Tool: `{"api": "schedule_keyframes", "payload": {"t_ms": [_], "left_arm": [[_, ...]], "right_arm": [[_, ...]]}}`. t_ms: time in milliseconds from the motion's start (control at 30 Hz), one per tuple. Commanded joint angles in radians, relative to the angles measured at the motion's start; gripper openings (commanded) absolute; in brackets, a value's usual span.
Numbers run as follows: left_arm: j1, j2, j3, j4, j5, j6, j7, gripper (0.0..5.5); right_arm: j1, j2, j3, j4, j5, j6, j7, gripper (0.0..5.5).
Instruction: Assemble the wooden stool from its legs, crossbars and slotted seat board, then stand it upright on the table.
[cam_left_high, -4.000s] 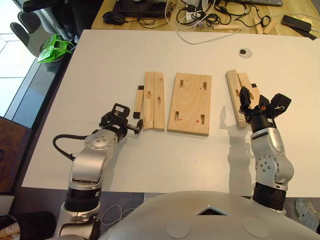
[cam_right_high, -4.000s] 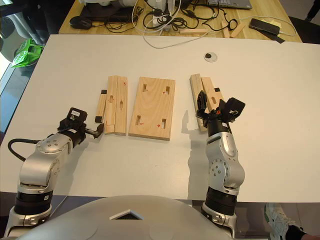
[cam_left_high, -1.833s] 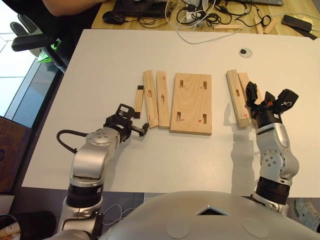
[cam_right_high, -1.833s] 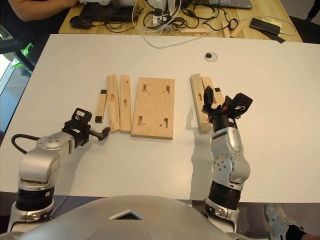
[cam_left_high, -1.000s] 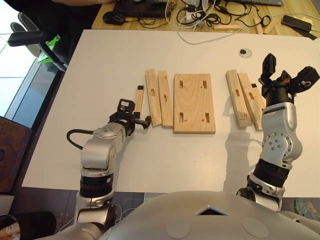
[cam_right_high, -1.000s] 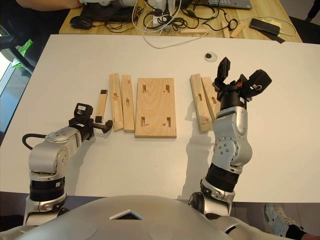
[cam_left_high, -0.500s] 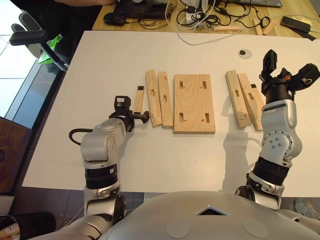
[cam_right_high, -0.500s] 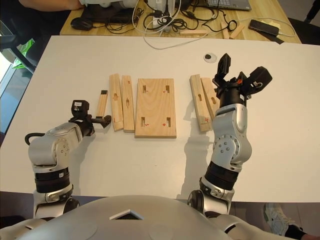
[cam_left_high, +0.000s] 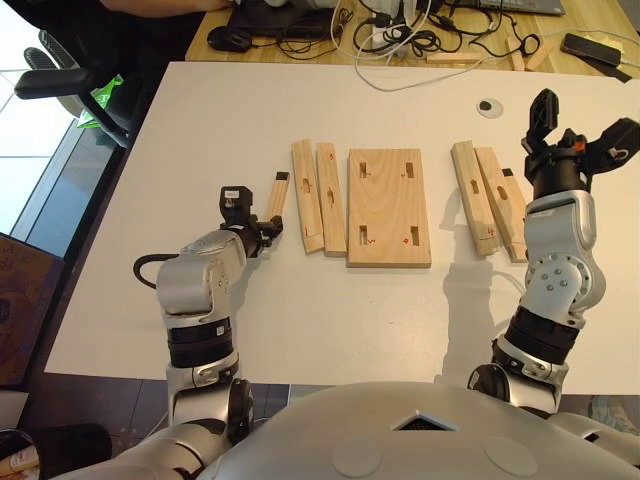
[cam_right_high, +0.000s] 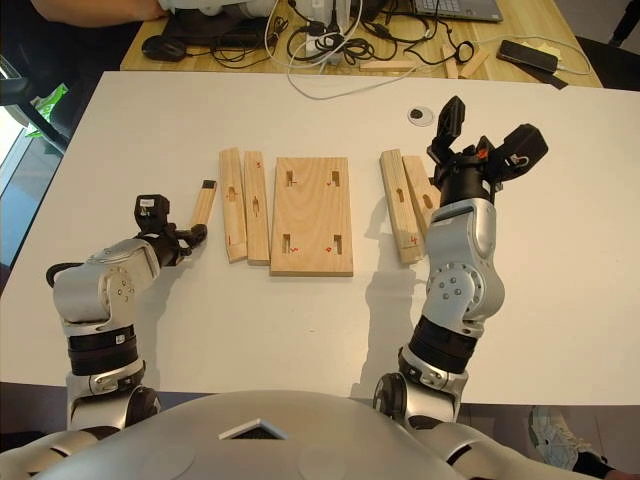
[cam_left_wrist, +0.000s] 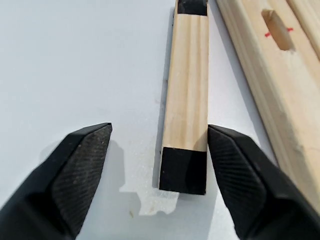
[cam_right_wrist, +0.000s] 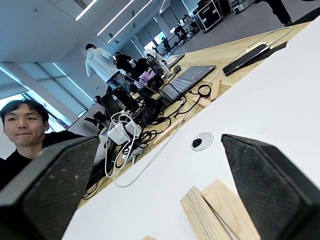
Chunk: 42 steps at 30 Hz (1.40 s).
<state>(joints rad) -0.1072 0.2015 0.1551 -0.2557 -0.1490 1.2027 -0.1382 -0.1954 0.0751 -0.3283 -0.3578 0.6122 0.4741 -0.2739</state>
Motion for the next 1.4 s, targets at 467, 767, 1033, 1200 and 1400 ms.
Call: {"api": "schedule_keyframes", "payload": {"t_ms": [467,767,1033,1200,1400], "left_arm": [[0.045,0.025,-0.088,0.112,-0.074,0.138,-0.102,1.29],[0.030,0.015,-0.108,0.085,-0.067,0.036,-0.104,1.29],[0.021,0.072,-0.125,0.004,0.011,-0.126,-0.055,1.29],[0.018,0.073,-0.117,-0.040,0.054,-0.225,-0.007,1.29],[-0.010,0.049,-0.065,-0.064,0.043,-0.431,0.008,1.29]], "right_arm": [[-0.058,0.020,-0.023,0.038,0.023,-0.007,-0.040,4.53],[-0.082,-0.008,-0.017,0.049,-0.009,-0.025,-0.019,4.53],[-0.103,-0.084,0.000,0.055,-0.076,-0.044,0.032,4.53],[-0.137,-0.139,0.017,0.075,-0.090,-0.032,0.096,4.53],[-0.212,-0.197,0.016,0.109,0.031,0.081,0.222,4.69]]}}
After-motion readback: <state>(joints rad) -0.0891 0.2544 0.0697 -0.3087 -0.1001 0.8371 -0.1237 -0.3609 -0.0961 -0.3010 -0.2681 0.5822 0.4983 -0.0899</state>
